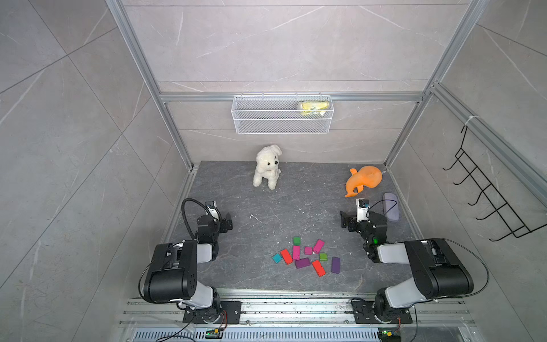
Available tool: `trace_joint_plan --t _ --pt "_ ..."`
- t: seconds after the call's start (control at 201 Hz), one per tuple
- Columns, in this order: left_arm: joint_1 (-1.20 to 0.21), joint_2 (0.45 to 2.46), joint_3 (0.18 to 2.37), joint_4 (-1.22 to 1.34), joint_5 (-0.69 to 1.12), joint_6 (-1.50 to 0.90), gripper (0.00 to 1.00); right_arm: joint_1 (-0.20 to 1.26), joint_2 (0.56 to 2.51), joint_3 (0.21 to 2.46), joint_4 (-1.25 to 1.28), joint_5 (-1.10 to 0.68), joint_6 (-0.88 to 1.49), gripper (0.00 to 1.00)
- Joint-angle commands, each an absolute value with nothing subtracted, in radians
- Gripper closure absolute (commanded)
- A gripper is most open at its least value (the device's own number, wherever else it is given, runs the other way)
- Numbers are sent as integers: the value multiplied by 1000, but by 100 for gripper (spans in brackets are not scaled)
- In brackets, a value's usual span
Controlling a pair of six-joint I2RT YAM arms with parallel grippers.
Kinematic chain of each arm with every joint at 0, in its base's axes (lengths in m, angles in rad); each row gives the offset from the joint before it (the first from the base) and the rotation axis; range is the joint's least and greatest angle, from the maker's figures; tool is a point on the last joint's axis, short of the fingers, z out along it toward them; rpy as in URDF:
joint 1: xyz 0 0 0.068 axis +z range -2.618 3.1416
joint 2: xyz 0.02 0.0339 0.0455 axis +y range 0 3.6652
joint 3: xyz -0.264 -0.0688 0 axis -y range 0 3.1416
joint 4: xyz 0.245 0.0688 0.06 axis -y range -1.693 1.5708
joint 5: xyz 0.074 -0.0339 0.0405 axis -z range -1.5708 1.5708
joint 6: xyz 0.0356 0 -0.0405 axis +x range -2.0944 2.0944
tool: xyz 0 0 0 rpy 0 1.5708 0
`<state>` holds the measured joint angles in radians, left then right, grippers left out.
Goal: Assemble the number 7 with building blocks
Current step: Pick up the building block from the center of the board.
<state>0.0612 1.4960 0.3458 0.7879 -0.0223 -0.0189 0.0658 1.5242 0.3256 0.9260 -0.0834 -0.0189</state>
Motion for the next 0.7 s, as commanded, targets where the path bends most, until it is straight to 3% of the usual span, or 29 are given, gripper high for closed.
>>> trace_joint_plan --t 0.0,0.692 --pt "65 1500 371 827 -15 -6 0 64 1536 347 943 -84 -11 0" --pt "66 1500 371 825 -9 -8 0 64 1536 350 939 -92 -10 1"
